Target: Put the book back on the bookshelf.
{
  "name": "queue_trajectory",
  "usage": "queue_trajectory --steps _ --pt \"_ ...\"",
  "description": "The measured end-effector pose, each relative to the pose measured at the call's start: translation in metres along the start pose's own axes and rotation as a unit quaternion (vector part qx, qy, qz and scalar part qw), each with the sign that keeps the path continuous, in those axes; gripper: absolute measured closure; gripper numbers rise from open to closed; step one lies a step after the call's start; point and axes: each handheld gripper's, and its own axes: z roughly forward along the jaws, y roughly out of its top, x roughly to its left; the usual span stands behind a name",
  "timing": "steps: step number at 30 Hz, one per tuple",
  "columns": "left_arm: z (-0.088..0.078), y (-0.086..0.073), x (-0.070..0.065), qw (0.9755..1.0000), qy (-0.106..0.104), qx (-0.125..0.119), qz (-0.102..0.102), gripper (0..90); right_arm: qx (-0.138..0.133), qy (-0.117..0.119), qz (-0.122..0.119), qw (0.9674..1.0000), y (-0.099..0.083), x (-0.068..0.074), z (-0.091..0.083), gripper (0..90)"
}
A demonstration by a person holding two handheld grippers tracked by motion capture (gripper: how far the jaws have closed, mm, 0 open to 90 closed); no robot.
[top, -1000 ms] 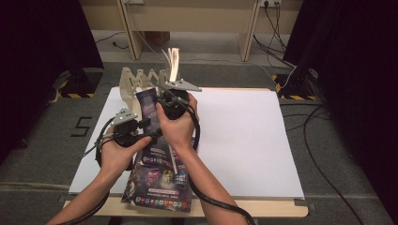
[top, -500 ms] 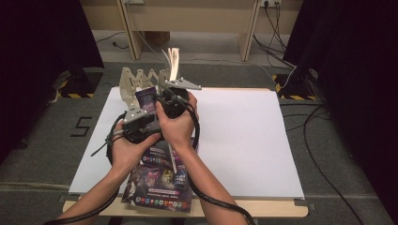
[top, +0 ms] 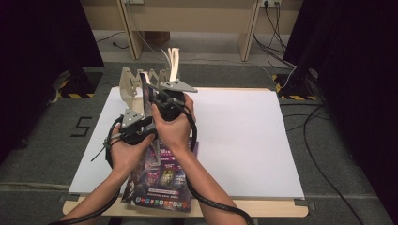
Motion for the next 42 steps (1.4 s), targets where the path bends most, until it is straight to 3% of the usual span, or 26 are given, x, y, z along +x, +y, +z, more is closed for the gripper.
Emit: queue_trajectory --steps 13,20,25,32,37,42 --pt "0.003 -0.015 0.004 0.9994 0.004 0.017 -0.03 70.5 0.026 -0.004 -0.031 0.9992 -0.011 0.007 0.012 77.2" --pt "0.002 -0.018 0.01 0.9992 0.002 0.026 -0.03 81.2 0.035 0.003 -0.032 0.9989 -0.012 0.004 0.016 71.1" --pt "0.003 -0.02 0.014 0.9989 -0.002 0.024 -0.039 82.4 0.04 0.01 -0.034 0.9986 -0.008 0.003 0.014 71.5" --pt "0.003 -0.021 0.019 0.9987 -0.008 0.015 -0.048 82.6 0.006 0.032 -0.035 0.9988 0.001 0.002 -0.003 66.9" --pt "0.001 -0.02 0.025 0.9985 -0.014 0.008 -0.052 82.6 -0.019 0.019 -0.013 0.9996 0.005 -0.018 -0.022 66.5" --pt "0.001 -0.019 0.028 0.9982 -0.02 0.004 -0.056 82.7 -0.027 -0.006 0.016 0.9995 0.0 -0.051 -0.04 66.3"
